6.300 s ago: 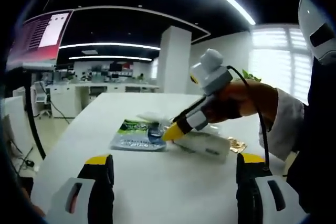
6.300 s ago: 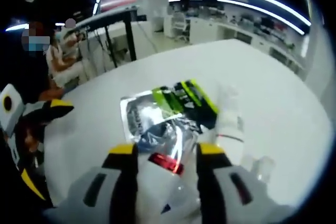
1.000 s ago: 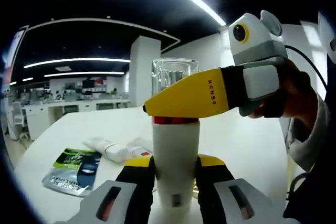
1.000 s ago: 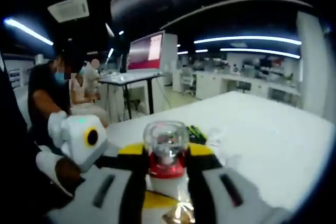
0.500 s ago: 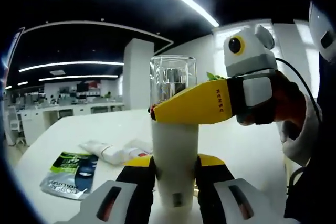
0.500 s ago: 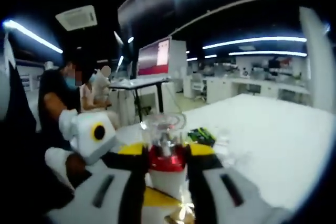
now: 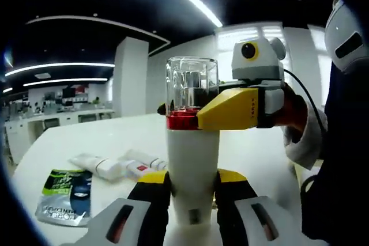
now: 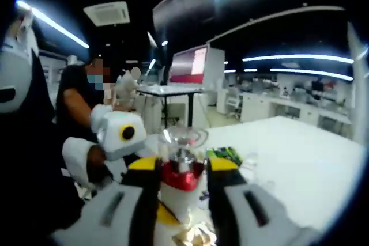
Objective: Arrange the skincare products in the storage area until every visible bottle or jar stands upright without overlapping.
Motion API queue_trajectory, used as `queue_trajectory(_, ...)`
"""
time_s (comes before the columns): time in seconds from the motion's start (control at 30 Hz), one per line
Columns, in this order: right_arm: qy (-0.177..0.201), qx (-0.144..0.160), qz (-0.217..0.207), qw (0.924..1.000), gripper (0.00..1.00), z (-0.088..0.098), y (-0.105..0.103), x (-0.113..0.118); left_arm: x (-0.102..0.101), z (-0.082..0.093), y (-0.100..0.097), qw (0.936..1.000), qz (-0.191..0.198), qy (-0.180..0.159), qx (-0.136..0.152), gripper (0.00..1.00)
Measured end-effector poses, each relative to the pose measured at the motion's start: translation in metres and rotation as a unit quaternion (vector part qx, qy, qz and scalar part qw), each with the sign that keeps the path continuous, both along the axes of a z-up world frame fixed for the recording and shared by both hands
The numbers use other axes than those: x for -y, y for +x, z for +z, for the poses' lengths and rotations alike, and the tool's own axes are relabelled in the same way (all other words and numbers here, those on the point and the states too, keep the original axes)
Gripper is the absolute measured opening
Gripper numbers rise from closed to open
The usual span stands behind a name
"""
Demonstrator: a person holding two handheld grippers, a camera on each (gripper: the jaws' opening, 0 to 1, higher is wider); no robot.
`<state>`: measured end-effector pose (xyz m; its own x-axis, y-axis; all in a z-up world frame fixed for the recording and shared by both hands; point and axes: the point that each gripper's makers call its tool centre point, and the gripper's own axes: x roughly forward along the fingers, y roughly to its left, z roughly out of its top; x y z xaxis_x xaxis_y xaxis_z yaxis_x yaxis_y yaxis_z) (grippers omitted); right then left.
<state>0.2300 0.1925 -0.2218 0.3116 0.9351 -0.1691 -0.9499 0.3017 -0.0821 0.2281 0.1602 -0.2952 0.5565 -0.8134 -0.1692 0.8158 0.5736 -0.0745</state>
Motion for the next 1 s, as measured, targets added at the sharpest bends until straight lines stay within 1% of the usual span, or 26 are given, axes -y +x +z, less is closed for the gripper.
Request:
queue_trajectory(0.07,0.000,0.000,0.004,1.0000,0.36,0.000,-0.001,0.000,0.001,-0.002,-0.003,0.9999,-0.013,0.001,-0.006,0.30)
queue_trajectory(0.13,0.002,-0.001,0.008,1.0000,0.35,0.000,-0.003,0.000,0.002,-0.004,-0.005,0.9997,-0.021,0.003,-0.009,0.30)
queue_trajectory(0.2,0.005,-0.001,0.014,0.9999,0.32,-0.001,-0.006,-0.001,0.003,-0.005,-0.007,0.9996,-0.026,0.002,-0.014,0.30)
queue_trajectory(0.33,0.006,0.003,0.020,0.9998,0.32,-0.001,-0.009,0.000,0.006,-0.009,-0.010,0.9988,-0.043,0.002,-0.022,0.30)
queue_trajectory(0.4,0.007,0.003,0.022,0.9997,0.33,-0.002,-0.010,0.001,0.009,-0.014,-0.012,0.9978,-0.056,-0.001,-0.035,0.31)
queue_trajectory(0.47,0.012,-0.001,0.026,0.9996,0.33,-0.003,-0.011,0.002,0.012,-0.020,-0.014,0.9973,-0.060,0.008,-0.041,0.31)
queue_trajectory(0.53,0.020,-0.009,0.026,0.9994,0.33,-0.003,-0.012,0.003,0.013,-0.026,-0.015,0.9969,-0.064,0.031,-0.031,0.30)
queue_trajectory(0.6,0.026,-0.014,0.025,0.9993,0.33,-0.003,-0.012,0.003,0.014,-0.030,-0.016,0.9965,-0.065,0.044,-0.028,0.30)
queue_trajectory(0.67,0.030,-0.018,0.023,0.9991,0.34,-0.003,-0.012,0.004,0.014,-0.031,-0.016,0.9963,-0.064,0.047,-0.032,0.30)
queue_trajectory(0.73,0.032,-0.022,0.021,0.9990,0.34,-0.005,-0.013,0.004,0.014,-0.031,-0.016,0.9964,-0.061,0.046,-0.038,0.30)
queue_trajectory(0.83,0.002,-0.022,0.016,0.9996,0.34,-0.018,-0.013,0.005,0.015,-0.032,-0.017,0.9971,-0.053,0.040,-0.037,0.30)
queue_trajectory(0.9,0.011,-0.025,0.010,0.9996,0.34,-0.018,-0.012,0.005,0.015,-0.032,-0.017,0.9978,-0.045,0.036,-0.034,0.30)
queue_trajectory(0.93,0.016,-0.031,0.007,0.9994,0.34,-0.018,-0.011,0.005,0.015,-0.032,-0.017,0.9980,-0.042,0.034,-0.033,0.30)
queue_trajectory(1.0,0.018,-0.035,0.006,0.9992,0.34,-0.018,-0.011,0.006,0.015,-0.031,-0.017,0.9984,-0.037,0.031,-0.031,0.30)
